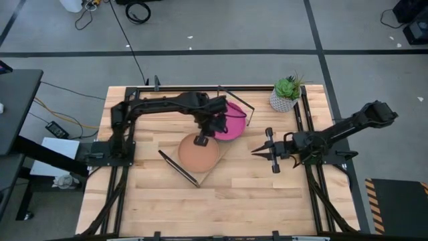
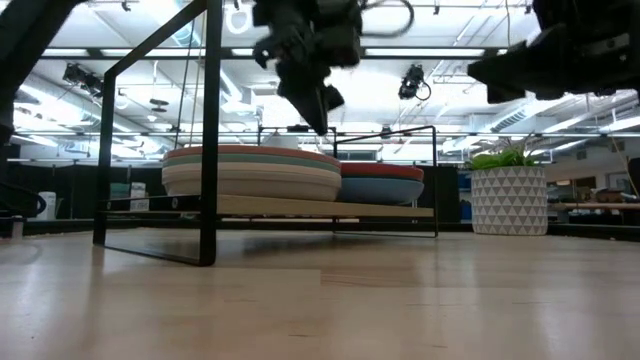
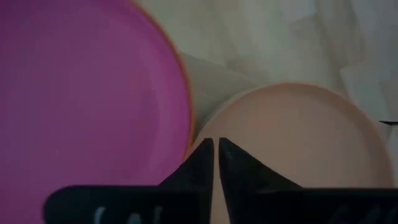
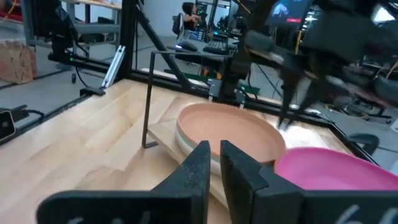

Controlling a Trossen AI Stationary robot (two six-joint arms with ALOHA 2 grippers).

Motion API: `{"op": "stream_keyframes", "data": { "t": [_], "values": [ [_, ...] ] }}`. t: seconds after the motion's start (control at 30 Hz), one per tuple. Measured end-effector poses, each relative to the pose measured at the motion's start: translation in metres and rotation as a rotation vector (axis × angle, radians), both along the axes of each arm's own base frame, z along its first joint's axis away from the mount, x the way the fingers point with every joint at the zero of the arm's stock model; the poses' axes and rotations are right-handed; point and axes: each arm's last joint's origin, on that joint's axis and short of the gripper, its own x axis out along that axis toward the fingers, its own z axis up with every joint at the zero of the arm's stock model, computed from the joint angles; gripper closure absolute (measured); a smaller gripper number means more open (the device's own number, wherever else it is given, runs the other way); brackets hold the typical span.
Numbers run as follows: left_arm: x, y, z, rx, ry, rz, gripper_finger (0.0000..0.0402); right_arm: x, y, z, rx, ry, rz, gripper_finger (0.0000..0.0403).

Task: Place and stack plates onto a shelf
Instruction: Return to Home Position

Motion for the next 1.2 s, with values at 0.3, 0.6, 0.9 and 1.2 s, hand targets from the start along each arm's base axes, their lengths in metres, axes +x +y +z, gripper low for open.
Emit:
{"op": "stream_keyframes", "data": {
  "t": [0.3, 0.6, 0.9, 1.2],
  "values": [
    [-0.039, -0.017, 0.025, 0.027, -0.148, 0.036, 0.0394, -0.026, -0.012, -0.008, 0.053, -0.083, -0.013, 0.0395],
    [-0.089, -0.026, 0.039, 0.051, -0.324, 0.13, 0.0393, -0.032, -0.014, -0.009, 0.065, -0.079, -0.008, 0.0386],
    [-0.146, -0.036, 0.033, 0.023, -0.46, 0.212, 0.0393, -0.032, -0.014, -0.013, 0.046, -0.039, -0.009, 0.0387],
    [-0.19, -0.042, 0.016, 0.05, -0.62, 0.308, 0.0393, -0.031, -0.014, -0.016, 0.041, -0.018, -0.009, 0.0385]
  ]
}}
